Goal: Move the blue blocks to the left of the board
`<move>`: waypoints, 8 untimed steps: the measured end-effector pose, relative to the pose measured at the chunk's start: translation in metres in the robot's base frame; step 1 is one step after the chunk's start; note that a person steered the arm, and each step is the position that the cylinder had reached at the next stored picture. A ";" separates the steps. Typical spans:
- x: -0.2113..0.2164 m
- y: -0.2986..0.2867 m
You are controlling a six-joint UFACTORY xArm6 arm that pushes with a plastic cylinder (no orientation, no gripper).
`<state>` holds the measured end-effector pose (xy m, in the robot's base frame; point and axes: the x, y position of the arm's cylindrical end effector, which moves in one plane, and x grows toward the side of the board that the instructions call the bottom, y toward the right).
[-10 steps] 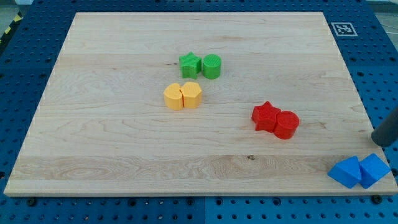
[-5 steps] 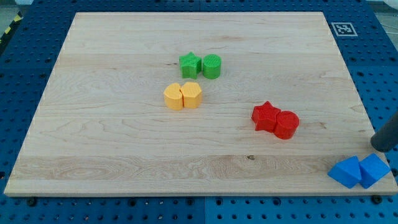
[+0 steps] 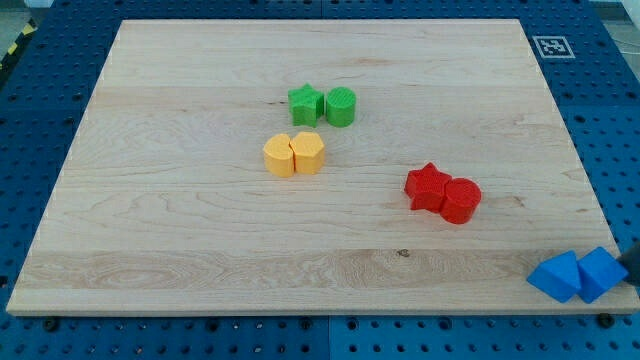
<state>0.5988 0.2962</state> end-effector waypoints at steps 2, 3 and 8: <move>0.003 -0.015; 0.003 -0.029; 0.001 -0.065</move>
